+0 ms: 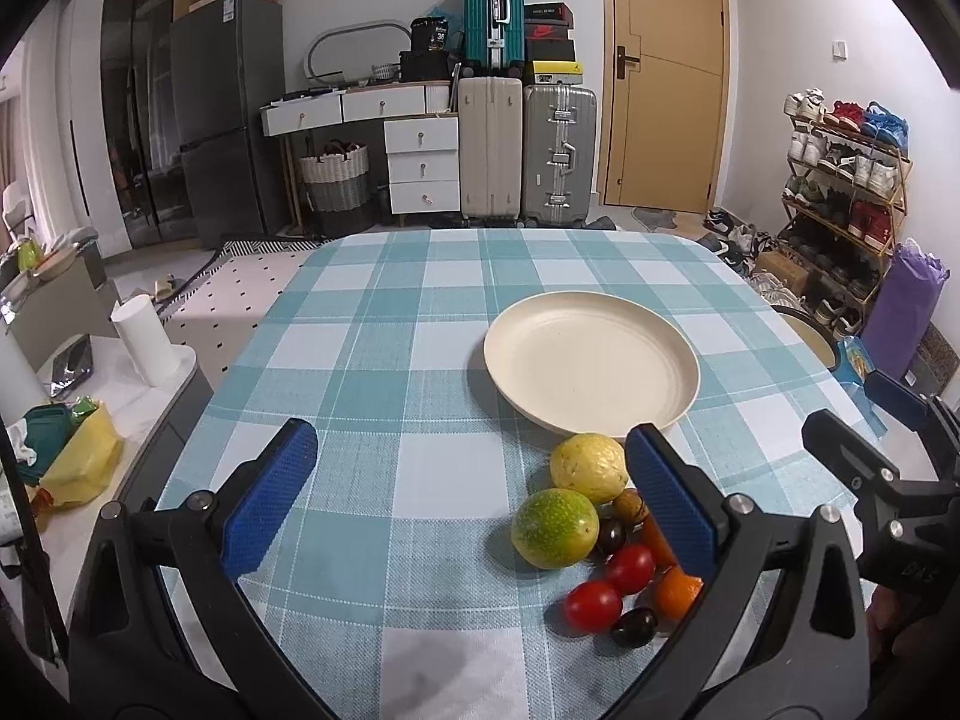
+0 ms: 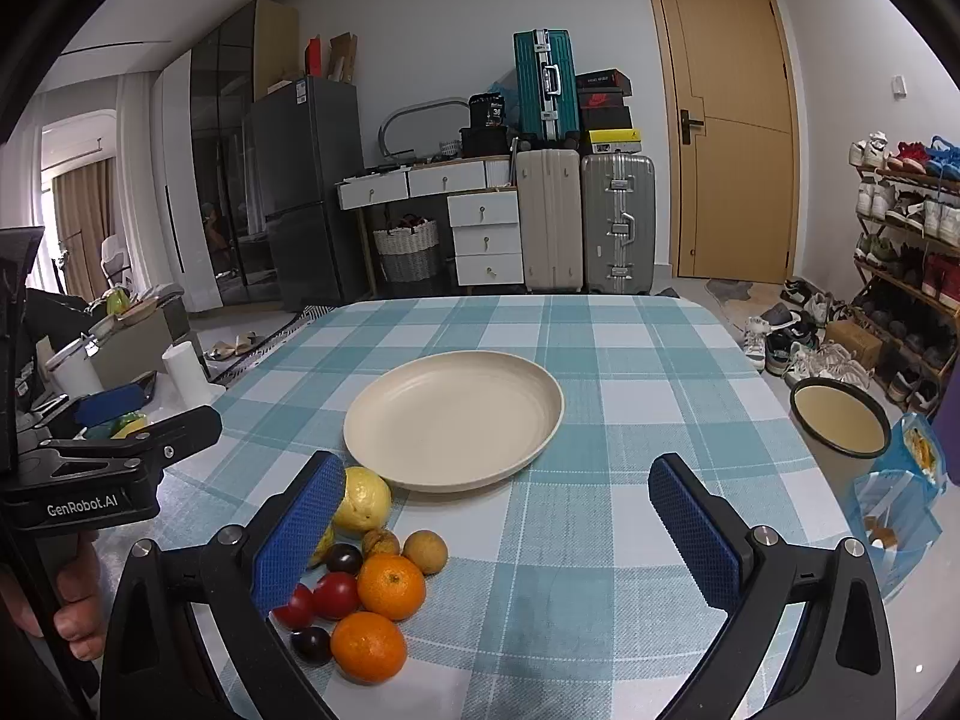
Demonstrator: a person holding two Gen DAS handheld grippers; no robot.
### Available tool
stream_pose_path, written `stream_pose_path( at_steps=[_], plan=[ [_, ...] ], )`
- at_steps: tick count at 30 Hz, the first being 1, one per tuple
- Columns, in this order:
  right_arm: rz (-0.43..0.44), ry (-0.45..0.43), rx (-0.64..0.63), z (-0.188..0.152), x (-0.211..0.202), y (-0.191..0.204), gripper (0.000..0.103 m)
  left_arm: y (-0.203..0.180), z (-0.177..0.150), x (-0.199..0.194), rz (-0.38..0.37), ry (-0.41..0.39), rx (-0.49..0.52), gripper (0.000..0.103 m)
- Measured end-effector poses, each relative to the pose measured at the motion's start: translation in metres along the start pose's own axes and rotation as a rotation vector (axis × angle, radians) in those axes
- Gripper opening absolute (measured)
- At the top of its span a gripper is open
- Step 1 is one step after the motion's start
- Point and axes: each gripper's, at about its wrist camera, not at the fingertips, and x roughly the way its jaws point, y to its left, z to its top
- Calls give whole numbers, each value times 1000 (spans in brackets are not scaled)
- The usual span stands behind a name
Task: Organize fruits
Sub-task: 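Move both tools toward the fruit cluster beside the cream plate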
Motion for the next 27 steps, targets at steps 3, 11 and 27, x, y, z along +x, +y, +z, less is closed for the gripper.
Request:
stream_pose_path(
  at_steps=[3,11,27],
  plan=[
    [3,0,3,-1,0,1,103,1,-1,2,-7,9,-4,102],
    [16,9,12,-5,3,1,103,1,-4,6,-14,22,-7,102],
    [19,18,24,-9,7,-3,103,15,-13,32,-108,106,-67,102]
  ],
)
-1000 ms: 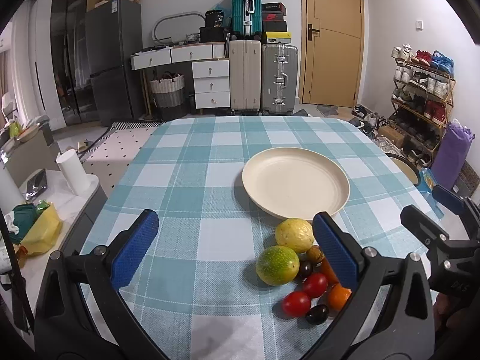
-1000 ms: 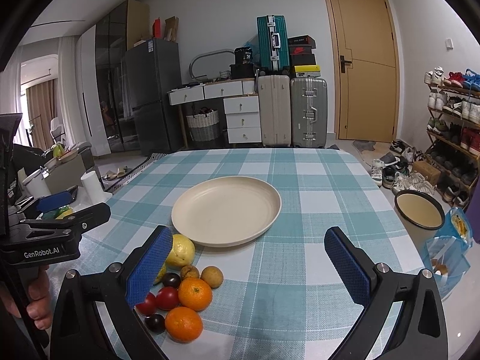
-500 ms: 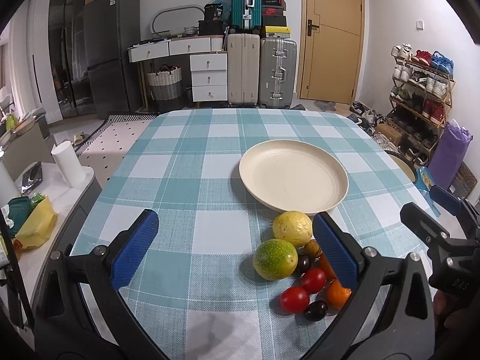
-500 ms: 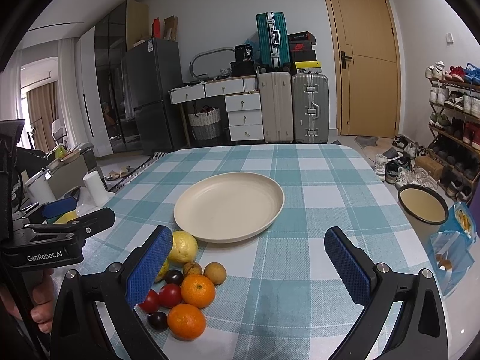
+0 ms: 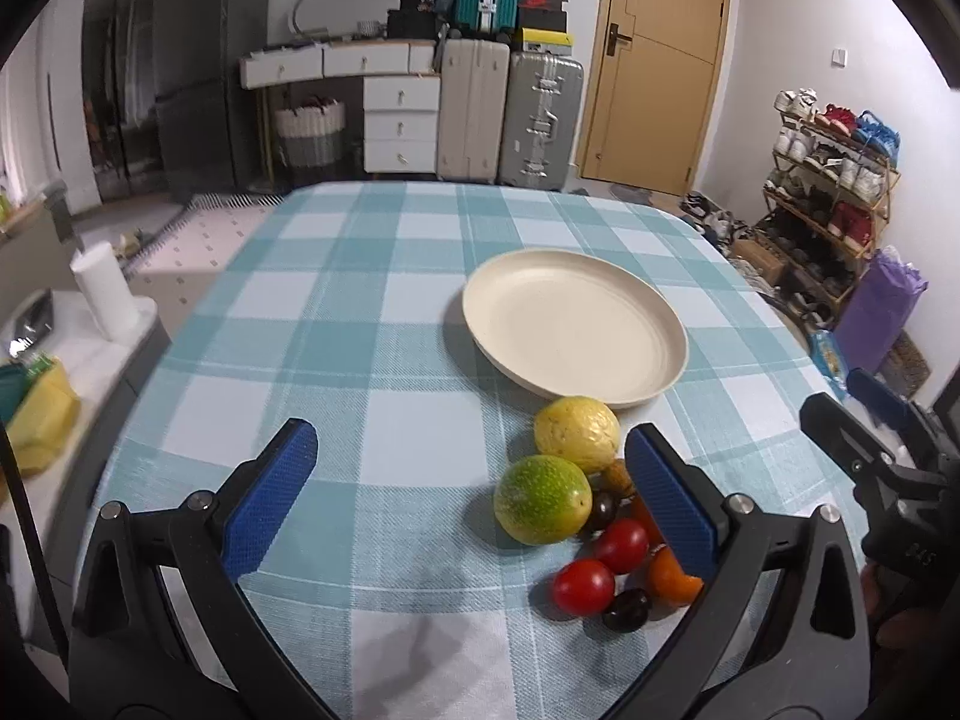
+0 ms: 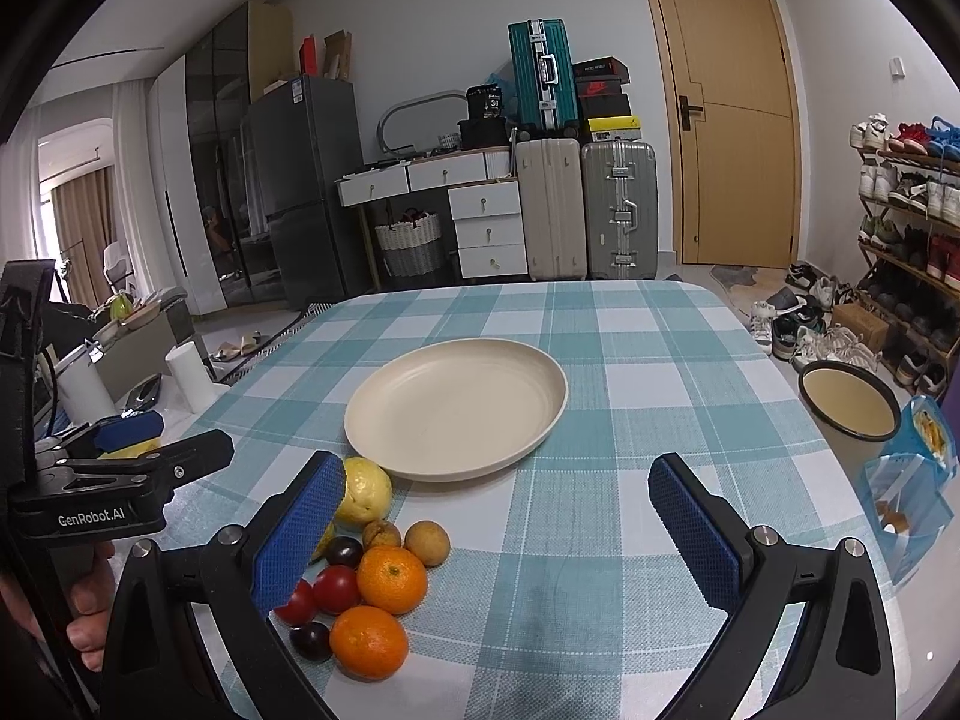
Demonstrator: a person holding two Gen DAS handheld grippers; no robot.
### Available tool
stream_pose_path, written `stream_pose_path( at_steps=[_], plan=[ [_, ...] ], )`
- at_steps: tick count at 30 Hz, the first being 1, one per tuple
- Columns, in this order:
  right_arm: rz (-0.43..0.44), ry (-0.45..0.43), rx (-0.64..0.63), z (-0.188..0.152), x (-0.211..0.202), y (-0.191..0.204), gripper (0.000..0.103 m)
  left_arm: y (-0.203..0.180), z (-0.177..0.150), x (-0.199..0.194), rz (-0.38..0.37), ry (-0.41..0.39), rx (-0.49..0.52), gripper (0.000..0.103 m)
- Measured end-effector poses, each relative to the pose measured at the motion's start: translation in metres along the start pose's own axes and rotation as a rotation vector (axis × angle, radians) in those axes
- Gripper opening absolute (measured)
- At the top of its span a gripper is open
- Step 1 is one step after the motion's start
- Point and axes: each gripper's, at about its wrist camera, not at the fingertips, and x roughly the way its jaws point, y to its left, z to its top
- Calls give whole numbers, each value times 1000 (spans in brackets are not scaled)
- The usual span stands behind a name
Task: Organize fruits
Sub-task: 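Move both tools toward the fruit cluster beside the cream plate, then grasp the green citrus with the left tool while the right tool grasps the yellow fruit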
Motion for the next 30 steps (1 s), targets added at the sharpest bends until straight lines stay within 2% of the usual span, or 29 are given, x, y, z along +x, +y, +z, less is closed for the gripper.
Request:
stream_pose_path(
  at_steps=[3,18,20,23,27,29,30],
  plan=[
    [5,6,5,-3,4,-1,103,6,-2,12,-38,42,-35,102],
    [22,53,37,-4,25,-12,103,14,-17,70,-179,184,-80,102],
    [23,57,42,-4,28,-14,103,16,-18,77,-215,207,-96,98],
    [24,70,46,-5,33,-16,103,18,-19,92,-271,253,-118,87],
    [28,93,49,-5,41,-16,103,17,-18,103,-320,257,-129,81],
    [30,96,50,-5,43,-16,103,16,-17,110,-340,269,-128,73],
    [30,98,49,-5,44,-16,103,16,-17,110,-349,276,-131,60]
  ],
)
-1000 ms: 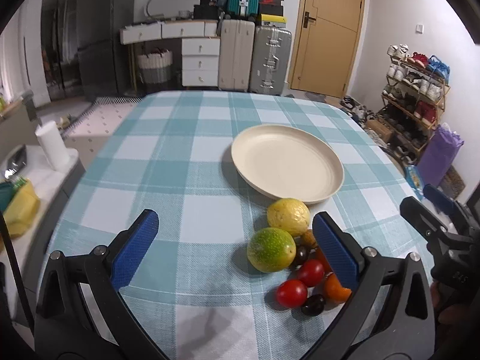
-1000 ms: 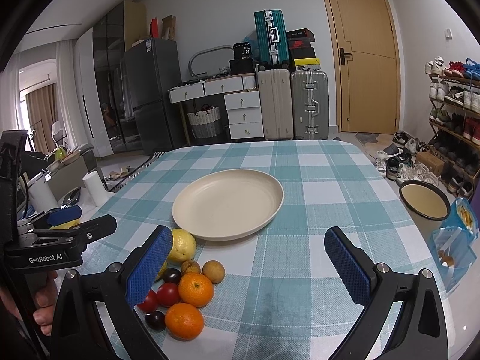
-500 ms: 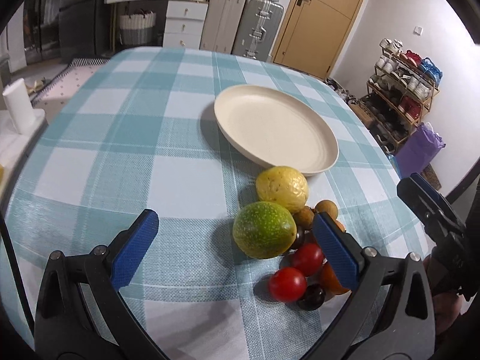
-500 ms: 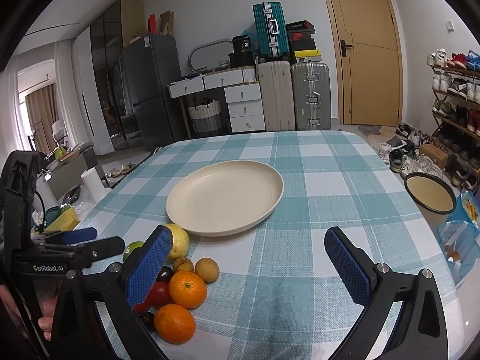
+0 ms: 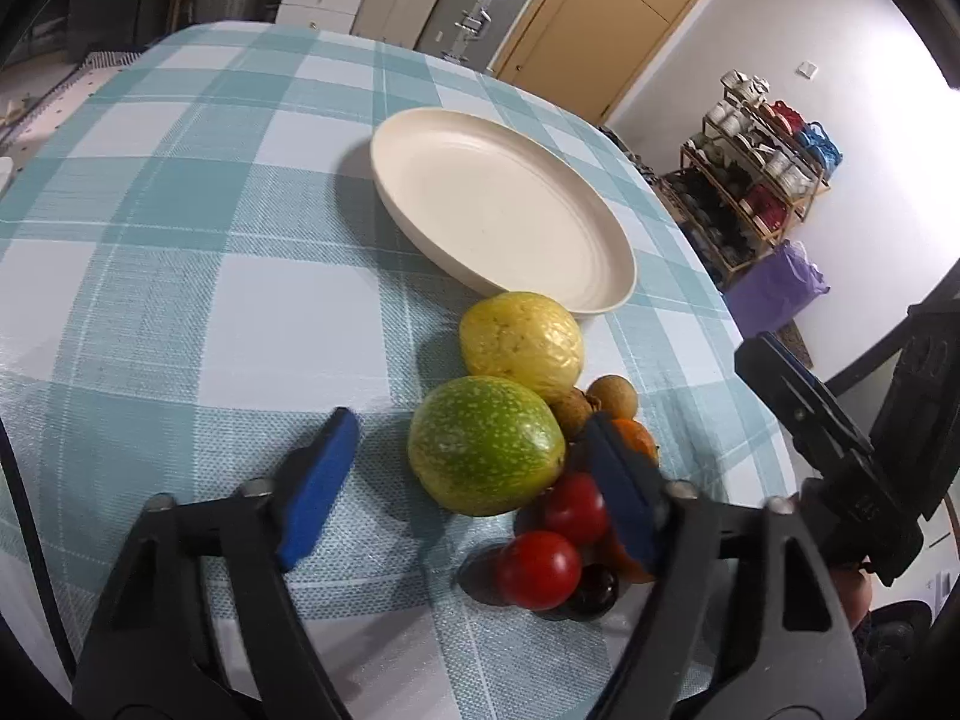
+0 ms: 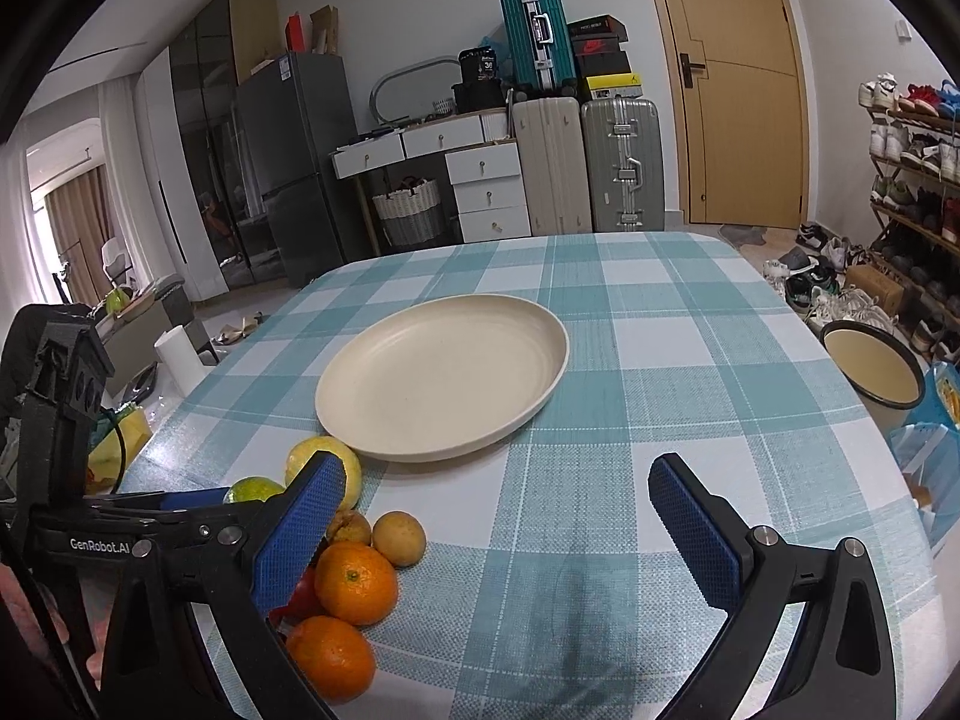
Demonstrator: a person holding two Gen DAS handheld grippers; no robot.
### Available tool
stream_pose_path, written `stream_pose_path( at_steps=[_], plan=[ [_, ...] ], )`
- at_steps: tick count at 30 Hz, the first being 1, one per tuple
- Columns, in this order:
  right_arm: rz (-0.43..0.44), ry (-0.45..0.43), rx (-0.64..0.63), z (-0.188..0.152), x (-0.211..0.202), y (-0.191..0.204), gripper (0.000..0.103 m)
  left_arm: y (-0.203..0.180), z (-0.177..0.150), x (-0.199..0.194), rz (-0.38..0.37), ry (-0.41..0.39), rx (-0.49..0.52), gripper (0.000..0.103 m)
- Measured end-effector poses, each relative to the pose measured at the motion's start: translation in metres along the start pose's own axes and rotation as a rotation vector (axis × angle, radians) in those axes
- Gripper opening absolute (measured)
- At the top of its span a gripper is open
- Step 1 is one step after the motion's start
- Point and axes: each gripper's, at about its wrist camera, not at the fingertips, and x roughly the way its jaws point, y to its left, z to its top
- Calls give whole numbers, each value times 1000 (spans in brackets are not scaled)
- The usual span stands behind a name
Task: Organize fruits
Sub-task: 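Grasp the green citrus with the left tool while the right tool grasps the yellow fruit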
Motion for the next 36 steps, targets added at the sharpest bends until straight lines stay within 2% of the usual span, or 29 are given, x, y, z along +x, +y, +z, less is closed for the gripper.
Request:
stream_pose_path(
  at_steps=[1,2,9,21,26,36],
  plan=[
    [-2,3,-3,1,2,0,103,1,1,4,-17,13,-6,50],
    [-4,4,-4,1,3,0,103,0,-3,1,-35,18,-15,49],
    [-2,17,-7,2,7,2,103,4,-6,-3,-85,12,-56,48],
    [19,33,-26,7,12,10,103,9,-8,-21,-102,3,-43,48],
    [83,57,-38,10,18,21,103,15,-7,-35,-104,-18,-44,48],
    [206,161,-77,8,44,51,103,33,-3,-51,-83,-39,-43,48]
  ],
)
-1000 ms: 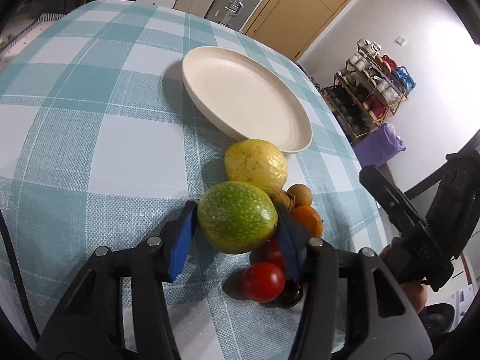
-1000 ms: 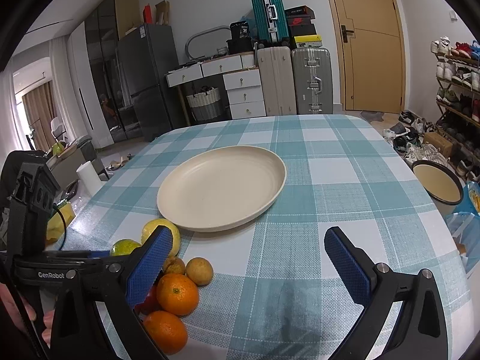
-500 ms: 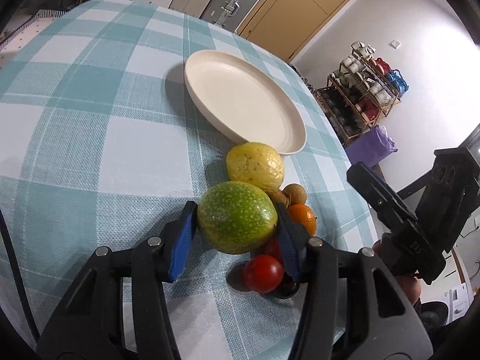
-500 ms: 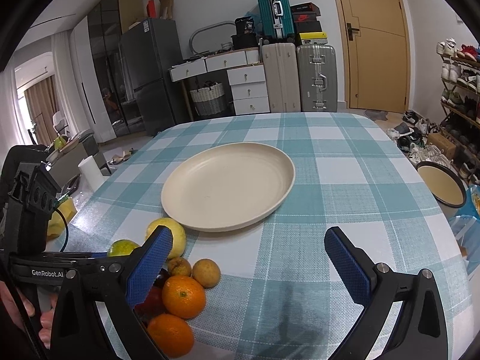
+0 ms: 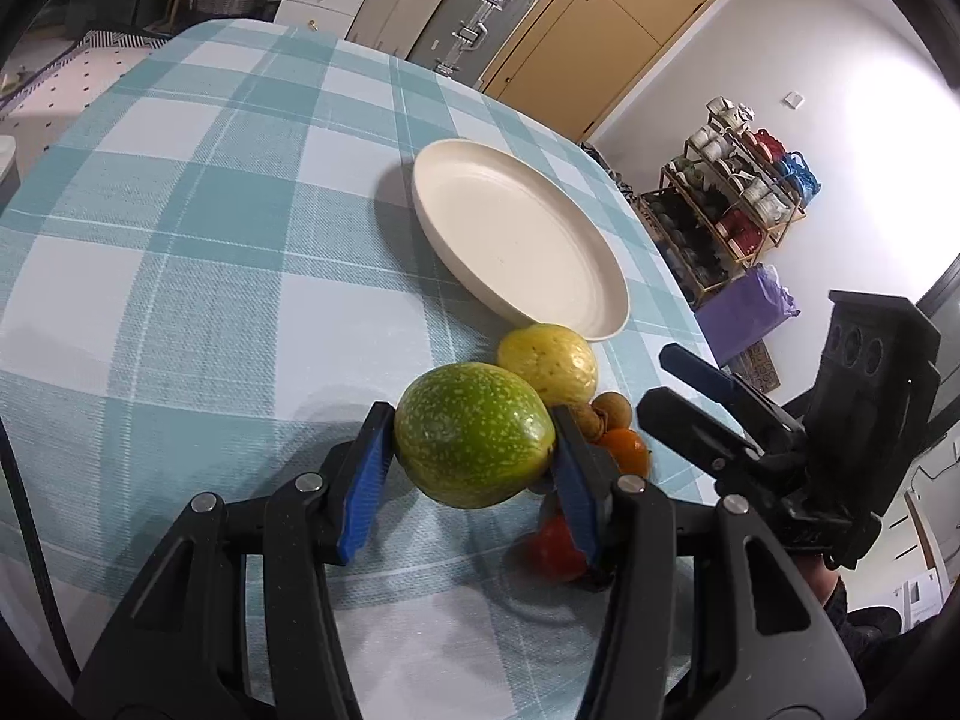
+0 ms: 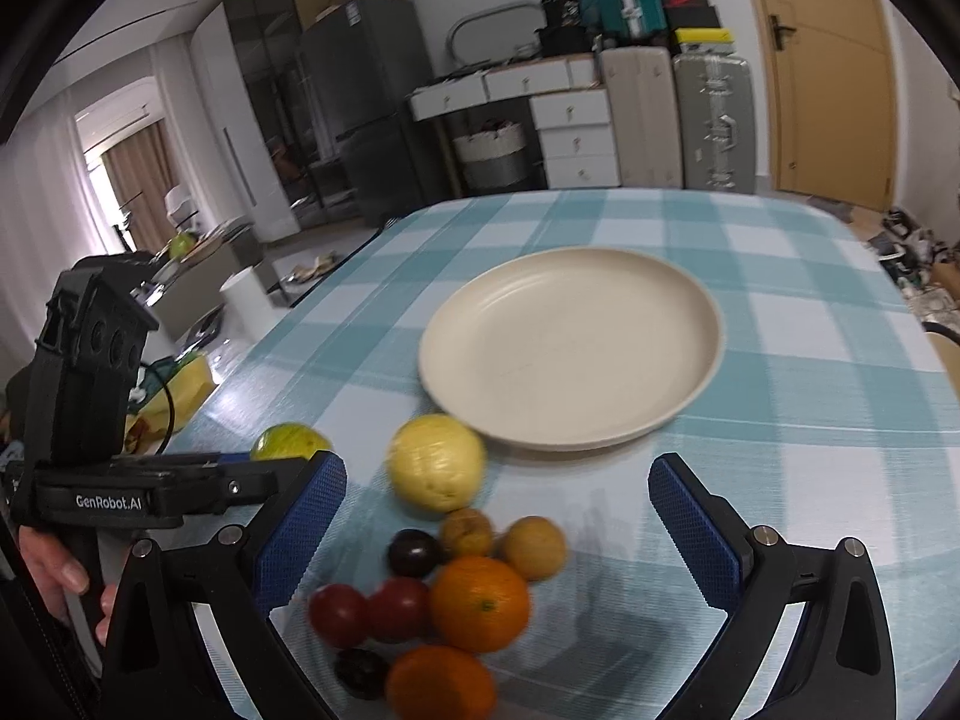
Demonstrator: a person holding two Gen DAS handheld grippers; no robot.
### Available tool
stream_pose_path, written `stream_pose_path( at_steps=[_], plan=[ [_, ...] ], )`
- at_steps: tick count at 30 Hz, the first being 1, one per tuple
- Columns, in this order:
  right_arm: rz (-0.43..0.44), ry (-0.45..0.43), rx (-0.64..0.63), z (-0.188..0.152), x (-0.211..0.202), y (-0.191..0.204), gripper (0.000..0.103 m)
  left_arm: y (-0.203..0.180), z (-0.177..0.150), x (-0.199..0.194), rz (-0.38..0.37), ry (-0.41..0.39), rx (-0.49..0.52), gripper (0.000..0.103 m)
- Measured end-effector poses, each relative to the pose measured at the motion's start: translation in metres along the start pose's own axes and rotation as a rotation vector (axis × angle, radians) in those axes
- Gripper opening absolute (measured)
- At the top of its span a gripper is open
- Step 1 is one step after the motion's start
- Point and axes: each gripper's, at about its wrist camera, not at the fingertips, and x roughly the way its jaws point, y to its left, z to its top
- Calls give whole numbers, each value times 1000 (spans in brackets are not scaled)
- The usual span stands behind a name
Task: Organize fruits
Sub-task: 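Grasp the green citrus with the left tool while the right tool grasps the yellow fruit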
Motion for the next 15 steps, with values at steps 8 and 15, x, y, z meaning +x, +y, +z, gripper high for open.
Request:
stream_pose_path(
  at_steps=[8,15],
  plan=[
    [45,88,14,5,28,9,103,11,3,-10,12,-13,1,48],
    [71,137,16,8,44,15,103,20,4,-8,2,-2,-11,48]
  ],
)
